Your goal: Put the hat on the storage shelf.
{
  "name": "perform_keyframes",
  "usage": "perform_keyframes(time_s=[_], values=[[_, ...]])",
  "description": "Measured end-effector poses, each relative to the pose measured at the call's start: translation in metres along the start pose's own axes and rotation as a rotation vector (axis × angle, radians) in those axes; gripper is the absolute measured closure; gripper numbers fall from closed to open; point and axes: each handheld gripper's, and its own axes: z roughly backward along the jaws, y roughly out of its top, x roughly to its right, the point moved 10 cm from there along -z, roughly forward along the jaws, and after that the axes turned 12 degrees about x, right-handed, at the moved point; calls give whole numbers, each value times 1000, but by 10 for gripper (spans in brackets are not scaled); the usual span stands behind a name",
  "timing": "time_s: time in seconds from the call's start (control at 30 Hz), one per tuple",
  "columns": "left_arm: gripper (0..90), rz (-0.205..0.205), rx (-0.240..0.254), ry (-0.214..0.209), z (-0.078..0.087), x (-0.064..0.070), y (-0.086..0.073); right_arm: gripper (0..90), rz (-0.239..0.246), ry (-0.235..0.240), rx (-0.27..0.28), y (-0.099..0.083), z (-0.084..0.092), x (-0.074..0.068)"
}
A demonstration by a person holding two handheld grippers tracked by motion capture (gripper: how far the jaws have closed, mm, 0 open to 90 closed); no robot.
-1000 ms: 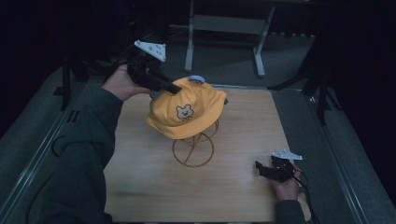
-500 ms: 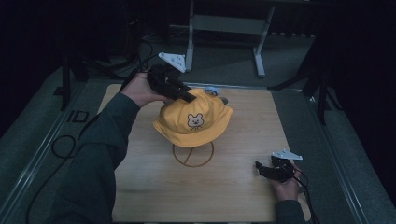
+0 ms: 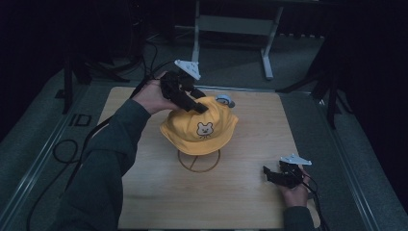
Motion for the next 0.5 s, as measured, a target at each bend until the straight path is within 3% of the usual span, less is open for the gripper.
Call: perform_keyframes(time_s=[0.23, 0.4, 0.5], values=[[299, 55, 103, 58, 17, -14, 8, 238, 0, 1, 0, 0, 0, 0], [288, 104, 185, 77, 37, -24, 6, 238, 0, 1, 1, 0, 0, 0], [295, 138, 225, 123, 54, -34, 0, 238, -1, 1, 1, 0, 0, 0]])
